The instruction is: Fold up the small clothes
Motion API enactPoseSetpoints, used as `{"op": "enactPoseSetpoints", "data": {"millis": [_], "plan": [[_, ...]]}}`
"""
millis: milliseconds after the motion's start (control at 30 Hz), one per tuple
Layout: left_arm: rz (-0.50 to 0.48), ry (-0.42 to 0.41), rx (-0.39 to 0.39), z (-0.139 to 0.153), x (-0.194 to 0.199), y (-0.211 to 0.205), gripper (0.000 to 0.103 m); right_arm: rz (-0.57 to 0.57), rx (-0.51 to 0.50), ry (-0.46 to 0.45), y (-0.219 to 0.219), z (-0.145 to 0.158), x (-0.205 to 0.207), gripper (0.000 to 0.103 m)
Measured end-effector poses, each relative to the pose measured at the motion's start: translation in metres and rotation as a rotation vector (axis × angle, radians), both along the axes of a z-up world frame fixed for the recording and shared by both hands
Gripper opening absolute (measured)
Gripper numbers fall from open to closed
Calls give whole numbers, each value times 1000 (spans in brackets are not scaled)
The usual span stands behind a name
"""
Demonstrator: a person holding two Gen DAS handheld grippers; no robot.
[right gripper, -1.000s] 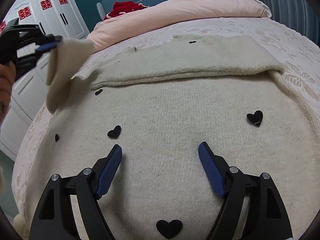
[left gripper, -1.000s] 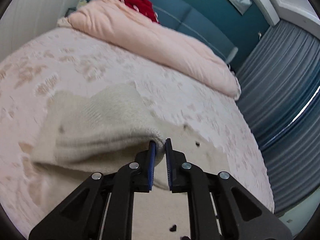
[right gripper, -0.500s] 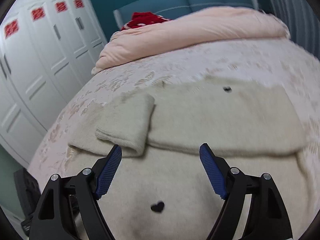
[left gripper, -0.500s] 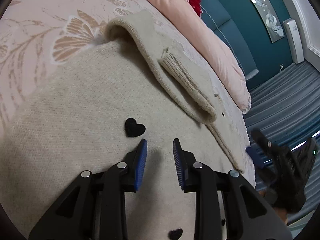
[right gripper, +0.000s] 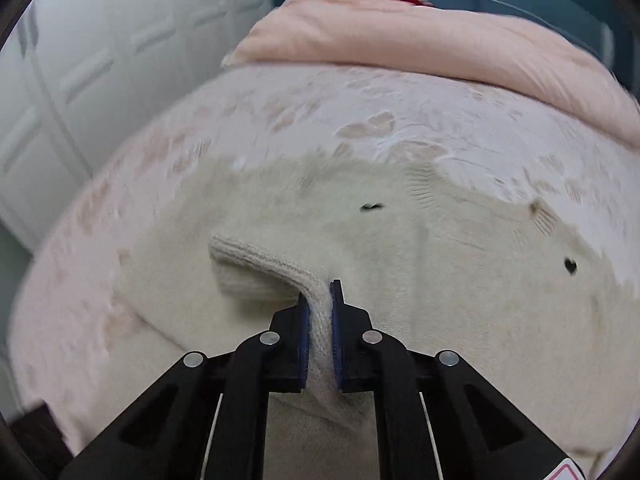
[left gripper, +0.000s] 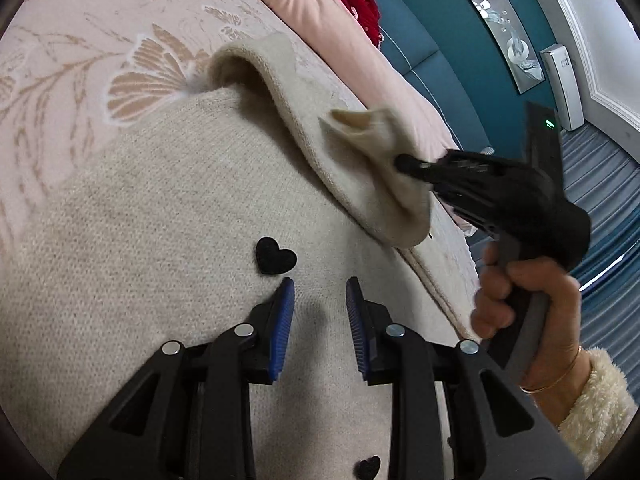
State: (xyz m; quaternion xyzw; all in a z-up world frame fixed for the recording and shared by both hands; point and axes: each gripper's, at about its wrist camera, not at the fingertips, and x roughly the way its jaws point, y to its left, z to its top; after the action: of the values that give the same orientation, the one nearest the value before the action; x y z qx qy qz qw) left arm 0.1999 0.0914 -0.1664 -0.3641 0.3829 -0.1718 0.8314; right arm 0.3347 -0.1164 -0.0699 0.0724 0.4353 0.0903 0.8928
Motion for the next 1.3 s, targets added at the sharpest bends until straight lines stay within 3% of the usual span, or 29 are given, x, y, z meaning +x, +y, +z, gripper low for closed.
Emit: {"op": "enactPoseSetpoints", "data": {"millis": [33, 100, 167, 233, 267, 367, 433, 567, 633, 700, 767, 867, 933, 967, 1000, 1067, 1233, 1300], "plan": [[-1, 25, -4, 5, 3, 0, 27, -75, 115, -12, -29, 9, -7, 8], [21, 57, -64, 19, 14, 4, 52, -167, 274, 10, -74, 8, -14, 8], [95, 85, -182, 29, 34, 12, 63, -193, 256, 51, -93, -3, -14, 8], [166, 133, -276, 33, 63, 17, 64, -205, 224, 92, -101, -16, -14, 8], [206, 151, -277, 35, 75, 21, 64, -218, 242, 111, -106, -23, -15, 8], [316, 171, -179, 42, 103, 38, 64, -263, 283, 131, -120, -38, -21, 10], [347, 207, -181, 36, 113, 52, 64, -311, 319, 155, -130, -50, -25, 18], [393, 219, -232, 25, 118, 70, 55, -344, 355, 158, -132, -56, -26, 43], [413, 206, -220, 23, 119, 73, 50, -348, 324, 152, -125, -54, -20, 46], [428, 234, -224, 15, 121, 74, 22, -346, 251, 160, -117, -54, -9, 7], [445, 252, -206, 6, 114, 77, 11, -344, 318, 116, -122, -40, -7, 7], [435, 238, -160, 4, 114, 77, 8, -321, 446, -87, -141, 16, -27, 6], [412, 221, -126, 4, 116, 74, 9, -353, 363, -182, -159, 33, -45, 6], [396, 215, -106, 4, 116, 71, 9, -383, 259, -159, -166, 23, -46, 6], [387, 208, -79, 6, 116, 67, 9, -409, 176, -62, -175, -4, -40, 6], [374, 198, -24, 8, 116, 58, 9, -438, 171, 170, -191, -65, -35, 5], [362, 193, 46, 8, 114, 49, 9, -416, 288, -1, -191, -33, -56, 5], [354, 184, 71, 8, 114, 47, 10, -431, 268, -12, -197, -38, -59, 5]]}}
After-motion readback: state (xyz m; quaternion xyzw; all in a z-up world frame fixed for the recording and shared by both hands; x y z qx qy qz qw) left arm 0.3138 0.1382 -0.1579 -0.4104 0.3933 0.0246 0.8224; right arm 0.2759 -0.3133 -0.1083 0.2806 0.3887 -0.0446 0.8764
